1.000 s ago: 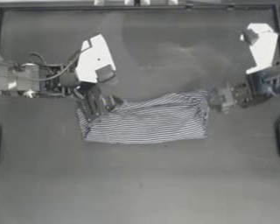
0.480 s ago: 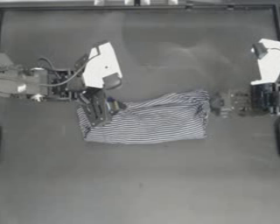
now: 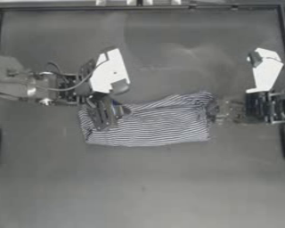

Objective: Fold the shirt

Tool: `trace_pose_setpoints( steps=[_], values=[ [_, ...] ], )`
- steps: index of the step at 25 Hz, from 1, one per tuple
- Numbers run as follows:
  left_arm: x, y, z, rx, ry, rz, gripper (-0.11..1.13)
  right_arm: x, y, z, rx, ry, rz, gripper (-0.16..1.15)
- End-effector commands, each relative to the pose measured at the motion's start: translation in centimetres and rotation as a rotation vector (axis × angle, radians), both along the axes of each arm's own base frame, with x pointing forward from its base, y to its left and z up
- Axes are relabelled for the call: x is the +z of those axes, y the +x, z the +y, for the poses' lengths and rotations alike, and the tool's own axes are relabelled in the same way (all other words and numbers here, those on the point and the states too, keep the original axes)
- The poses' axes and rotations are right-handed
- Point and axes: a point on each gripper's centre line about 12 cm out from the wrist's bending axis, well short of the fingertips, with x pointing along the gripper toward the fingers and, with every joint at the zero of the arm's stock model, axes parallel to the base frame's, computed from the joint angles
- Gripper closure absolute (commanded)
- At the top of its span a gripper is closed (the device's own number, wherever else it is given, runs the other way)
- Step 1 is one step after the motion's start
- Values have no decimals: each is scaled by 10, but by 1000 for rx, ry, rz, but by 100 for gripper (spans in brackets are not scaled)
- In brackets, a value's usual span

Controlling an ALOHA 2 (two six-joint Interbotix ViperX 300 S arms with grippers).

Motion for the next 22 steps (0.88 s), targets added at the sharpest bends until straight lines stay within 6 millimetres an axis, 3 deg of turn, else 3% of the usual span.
trace_pose_setpoints(
  steps=[1, 14, 22],
  values=[
    [18, 4, 0, -5, 13, -50, 11, -4, 7, 2, 9, 19, -33, -4],
    [14, 2, -1, -7, 10, -40, 11, -32, 12, -10, 9, 33, -42, -4],
    [10, 4, -2, -10, 6, -31, 15, -40, 11, -19, 9, 16, -32, -4]
  ],
)
